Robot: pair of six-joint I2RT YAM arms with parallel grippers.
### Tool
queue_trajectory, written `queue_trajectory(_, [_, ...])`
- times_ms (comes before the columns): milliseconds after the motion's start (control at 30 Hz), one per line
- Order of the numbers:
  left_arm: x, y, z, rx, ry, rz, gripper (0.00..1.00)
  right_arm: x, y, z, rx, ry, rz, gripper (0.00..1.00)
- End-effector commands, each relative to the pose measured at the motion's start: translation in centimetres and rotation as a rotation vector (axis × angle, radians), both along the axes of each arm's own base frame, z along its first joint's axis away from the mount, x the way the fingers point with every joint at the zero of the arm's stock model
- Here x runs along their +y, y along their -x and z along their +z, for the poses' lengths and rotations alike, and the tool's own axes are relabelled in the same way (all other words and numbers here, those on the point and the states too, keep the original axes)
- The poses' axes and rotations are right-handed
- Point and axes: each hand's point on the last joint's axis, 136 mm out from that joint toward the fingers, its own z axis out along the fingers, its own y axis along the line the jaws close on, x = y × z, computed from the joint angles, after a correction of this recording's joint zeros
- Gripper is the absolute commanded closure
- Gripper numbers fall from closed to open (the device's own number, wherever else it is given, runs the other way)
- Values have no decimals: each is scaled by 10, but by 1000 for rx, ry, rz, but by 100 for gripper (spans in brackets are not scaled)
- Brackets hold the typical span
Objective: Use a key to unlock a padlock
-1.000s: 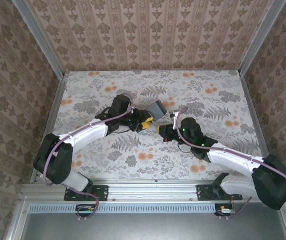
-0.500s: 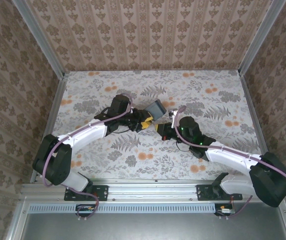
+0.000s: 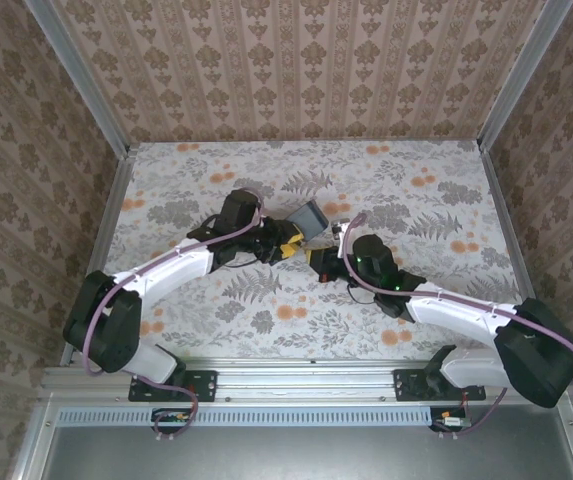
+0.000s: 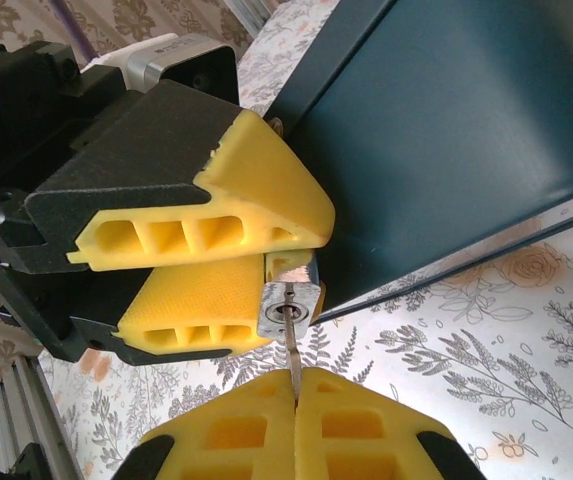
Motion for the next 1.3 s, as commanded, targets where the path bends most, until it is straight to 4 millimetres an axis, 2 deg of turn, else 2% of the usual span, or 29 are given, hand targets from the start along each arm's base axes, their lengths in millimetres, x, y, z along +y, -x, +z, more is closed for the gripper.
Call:
queue_trajectory(0, [-10, 3, 23, -44, 47, -42, 100, 18, -5, 44, -135, -90, 33, 100])
queue_trajectory(233, [-13, 5, 23, -37, 55, -48, 100, 25, -9, 58, -187, -123, 42, 100])
queue_trajectory(367, [-16, 1, 34, -66, 78, -61, 100, 28, -12, 50, -188, -109, 44, 100])
queue_trajectory(433, [-17, 3, 35, -74, 56, -81, 100, 32, -13, 55, -200, -133, 52, 100])
queue_trajectory(567, [-20, 6, 33, -64, 67, -89, 100, 41, -17, 67, -217, -172, 71, 100])
queue_trajectory(700, [-19, 12, 29, -59, 45, -111, 100, 42, -18, 77, -245, -184, 73, 100])
queue_trajectory(900, [1, 11, 13, -44, -16, -92, 100, 41, -4, 86, -285, -174, 134, 100])
queue_trajectory(1000, [7, 10, 9, -41, -41, -81, 100, 47, 6, 94, -309, -206, 187, 100])
queue_trajectory(1200, [2, 11, 10, -43, -41, -93, 100, 63, 7, 101, -297, -260, 231, 100])
queue_trajectory(1267, [-1, 11, 11, -41, -20, -88, 100, 60, -1, 94, -276, -235, 181, 100])
